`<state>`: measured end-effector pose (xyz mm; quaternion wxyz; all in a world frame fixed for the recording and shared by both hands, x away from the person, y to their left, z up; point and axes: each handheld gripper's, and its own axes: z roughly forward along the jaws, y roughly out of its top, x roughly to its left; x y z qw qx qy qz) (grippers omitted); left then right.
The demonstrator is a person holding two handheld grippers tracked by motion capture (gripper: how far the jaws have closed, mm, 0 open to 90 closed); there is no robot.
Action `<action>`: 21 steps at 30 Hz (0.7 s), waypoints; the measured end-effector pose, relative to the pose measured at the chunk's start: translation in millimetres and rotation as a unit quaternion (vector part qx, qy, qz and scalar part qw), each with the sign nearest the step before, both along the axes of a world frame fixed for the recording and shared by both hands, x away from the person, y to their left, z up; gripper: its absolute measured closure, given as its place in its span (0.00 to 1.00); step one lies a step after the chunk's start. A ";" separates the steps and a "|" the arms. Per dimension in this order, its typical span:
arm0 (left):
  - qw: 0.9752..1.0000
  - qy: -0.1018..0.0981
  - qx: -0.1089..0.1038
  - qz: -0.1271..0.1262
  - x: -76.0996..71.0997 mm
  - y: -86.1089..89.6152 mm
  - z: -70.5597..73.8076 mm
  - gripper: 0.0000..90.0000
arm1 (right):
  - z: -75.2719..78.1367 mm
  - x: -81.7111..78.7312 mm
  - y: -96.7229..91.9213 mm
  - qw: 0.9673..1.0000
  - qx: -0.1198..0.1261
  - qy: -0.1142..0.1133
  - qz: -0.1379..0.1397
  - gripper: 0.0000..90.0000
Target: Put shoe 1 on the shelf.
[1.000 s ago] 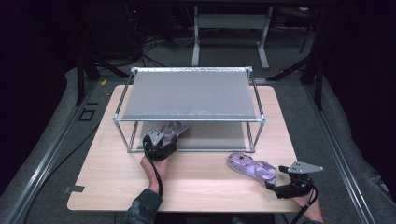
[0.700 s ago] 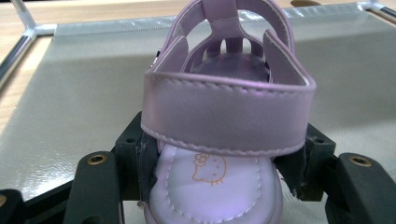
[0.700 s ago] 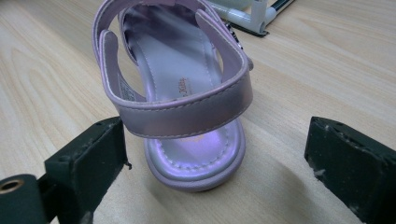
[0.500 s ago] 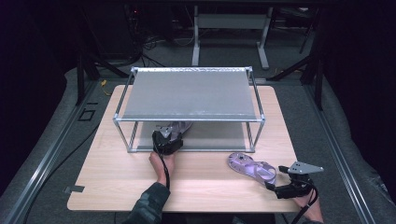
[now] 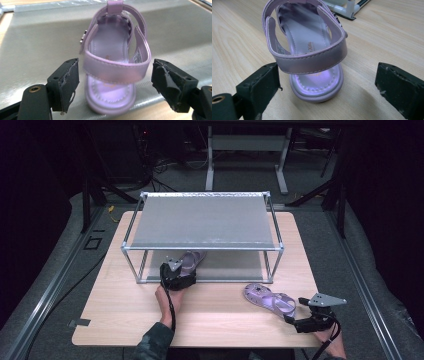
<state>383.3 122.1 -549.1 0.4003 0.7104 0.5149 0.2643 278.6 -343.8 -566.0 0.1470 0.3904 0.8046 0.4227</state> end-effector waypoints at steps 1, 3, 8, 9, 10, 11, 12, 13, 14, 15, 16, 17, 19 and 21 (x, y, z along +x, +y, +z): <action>1.000 0.000 -0.002 -0.003 -1.1 2.0 1.7 0.29 | -0.2 0.2 0.3 1.000 0.001 0.000 -0.002 0.06; 1.000 -0.002 -0.007 -0.008 -2.2 5.0 4.5 0.33 | -0.2 0.2 0.3 1.000 0.001 0.000 -0.002 0.06; 1.000 0.004 -0.023 -0.013 -0.8 7.0 6.2 0.51 | -0.7 0.8 0.5 1.000 0.008 0.002 0.001 0.06; 1.000 0.005 -0.025 -0.012 -0.2 6.8 6.3 0.53 | -0.9 0.8 0.6 1.000 0.009 0.003 0.000 0.06; 0.999 0.007 -0.029 -0.010 0.5 6.0 6.4 0.55 | -0.9 0.9 0.6 1.000 0.009 0.003 0.000 0.06; 0.999 0.008 -0.033 -0.007 1.2 4.5 6.8 0.56 | -0.6 1.0 0.3 1.000 0.006 0.003 0.001 0.06; 0.999 0.009 -0.037 -0.006 2.0 2.3 7.3 0.56 | -0.6 1.0 0.3 1.000 0.006 0.003 0.001 0.06; 0.999 0.011 -0.043 -0.006 3.1 -0.4 7.6 0.56 | -0.8 0.9 0.6 1.000 0.007 0.003 0.001 0.06; 0.999 0.012 -0.044 -0.007 4.3 -3.2 8.1 0.56 | -0.9 0.8 0.6 1.000 0.009 0.002 0.000 0.06; 0.999 0.010 -0.042 -0.007 5.4 -6.6 8.4 0.56 | -0.9 0.8 0.5 1.000 0.009 0.002 0.000 0.06; 0.999 0.012 -0.043 -0.009 7.6 -11.8 8.9 0.56 | -0.2 0.7 0.0 1.000 0.004 0.003 0.000 0.06; 0.999 0.014 -0.044 -0.008 8.5 -14.0 9.0 0.56 | -0.6 0.7 0.3 1.000 0.007 0.002 0.000 0.06; 0.999 0.015 -0.045 -0.003 10.4 -18.8 9.1 0.56 | -0.3 0.6 0.0 1.000 0.004 0.002 0.000 0.06; 0.999 0.012 -0.042 -0.003 11.0 -22.9 9.6 0.56 | -0.2 0.6 -0.1 1.000 0.004 0.002 0.000 0.06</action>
